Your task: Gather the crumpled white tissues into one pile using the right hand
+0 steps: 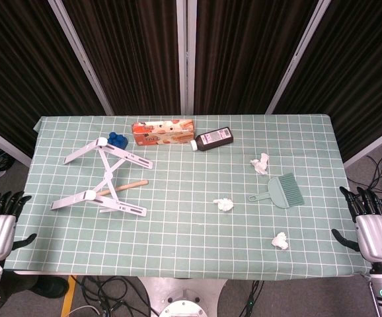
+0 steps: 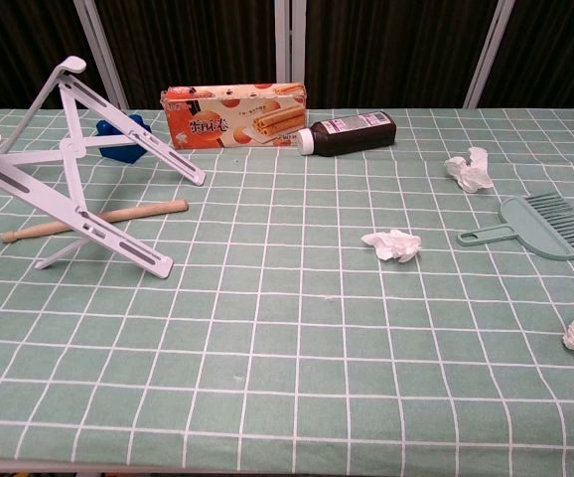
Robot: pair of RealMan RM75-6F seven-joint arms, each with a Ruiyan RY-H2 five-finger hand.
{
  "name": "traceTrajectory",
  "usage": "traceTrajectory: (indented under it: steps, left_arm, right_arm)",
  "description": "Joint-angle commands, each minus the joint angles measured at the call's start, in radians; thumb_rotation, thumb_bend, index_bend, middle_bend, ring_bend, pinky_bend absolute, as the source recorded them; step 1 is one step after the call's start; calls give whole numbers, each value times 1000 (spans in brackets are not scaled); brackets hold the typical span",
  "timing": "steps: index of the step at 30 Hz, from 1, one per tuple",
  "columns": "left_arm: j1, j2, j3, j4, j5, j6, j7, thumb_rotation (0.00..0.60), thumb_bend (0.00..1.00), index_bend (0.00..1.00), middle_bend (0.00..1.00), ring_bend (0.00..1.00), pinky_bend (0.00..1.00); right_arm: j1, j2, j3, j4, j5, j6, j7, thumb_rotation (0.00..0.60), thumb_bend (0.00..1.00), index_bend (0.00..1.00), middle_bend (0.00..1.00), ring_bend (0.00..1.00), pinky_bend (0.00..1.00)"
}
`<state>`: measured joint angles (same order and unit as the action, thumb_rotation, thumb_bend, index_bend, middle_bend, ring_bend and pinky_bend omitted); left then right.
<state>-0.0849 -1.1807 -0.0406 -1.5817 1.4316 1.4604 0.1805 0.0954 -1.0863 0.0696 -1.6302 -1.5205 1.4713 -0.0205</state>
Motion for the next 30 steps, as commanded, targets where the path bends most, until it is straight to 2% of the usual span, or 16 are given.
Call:
traceTrajectory:
  steps: [1,7,9,15,23,30]
  left_arm:
    - [-2,-1,1,-2,-1,-6,-6,600,0,171,114,72,70]
    - [-1,-4,-4,4,8,9,-11,600,0,171,114,72,70]
    - [-2,-6,-6,6,15,15,-17,600,0,171,114,72,70]
    - [-1,-2,-2,3,27,18,-32,600,0,171,114,72,70]
    - [18,13,6,-13,21,32,-41,600,0,171,114,73,70]
    - [26,18,8,-20,13,32,-49,600,0,171,114,72,70]
  right_arm:
    - [1,-2,0,0,-3,2,-3,600,102,2,176,0,0]
    - [31,9,-4,-11,-30,-36,8,600,122,23,192,0,0]
    - [68,12,2,-8,-38,-83,17,600,157,50,219,0,2]
    - [222,-22,44,33,-29,-276,-27,600,166,130,286,11,13]
    - [404,-219,86,226,29,-475,-167,600,145,273,324,32,30]
    - [476,-346,56,363,21,-539,-210,600,128,335,351,32,30]
